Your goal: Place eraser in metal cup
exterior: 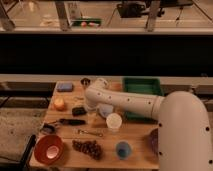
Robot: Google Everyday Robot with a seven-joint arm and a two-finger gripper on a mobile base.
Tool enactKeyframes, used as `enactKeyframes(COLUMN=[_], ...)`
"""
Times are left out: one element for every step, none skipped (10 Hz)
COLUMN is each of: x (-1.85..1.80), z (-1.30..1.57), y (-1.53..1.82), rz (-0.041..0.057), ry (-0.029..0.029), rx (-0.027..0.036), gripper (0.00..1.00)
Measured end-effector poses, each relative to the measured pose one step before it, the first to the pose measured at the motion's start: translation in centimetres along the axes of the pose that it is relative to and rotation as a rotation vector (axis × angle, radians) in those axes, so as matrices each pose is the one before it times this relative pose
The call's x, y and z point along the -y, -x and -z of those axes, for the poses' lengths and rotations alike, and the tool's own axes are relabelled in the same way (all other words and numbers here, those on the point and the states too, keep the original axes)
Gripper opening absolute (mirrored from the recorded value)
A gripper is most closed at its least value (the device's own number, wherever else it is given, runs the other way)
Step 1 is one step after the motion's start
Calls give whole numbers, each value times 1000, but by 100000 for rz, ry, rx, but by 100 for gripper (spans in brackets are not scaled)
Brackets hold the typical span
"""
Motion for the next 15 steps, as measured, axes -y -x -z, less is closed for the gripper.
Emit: enactKeyframes(x=[57, 98, 172, 257, 196, 221, 199, 103, 122, 93, 75, 36, 107, 137, 164], z=[-68, -20, 159, 175, 121, 19, -64, -230, -196, -198, -197, -200, -319, -349, -184], y=[61, -2, -52, -200, -234, -298, -91, -88, -151, -112, -31, 5, -37, -36, -70], rz=[-895, -1697, -625, -155, -296, -484, -40, -209, -256, -298, -158, -119, -157, -130, -154], ry=[-71, -239, -576, -680, -359, -138, -1, 372, 193, 210, 197, 254, 435, 478, 213], rx=[438, 214, -241, -476, -344, -312, -32, 179, 139, 310, 364, 442, 685, 939, 560], gripper=[80, 80, 80, 80, 80, 80, 80, 80, 80, 80, 80, 80, 80, 80, 80])
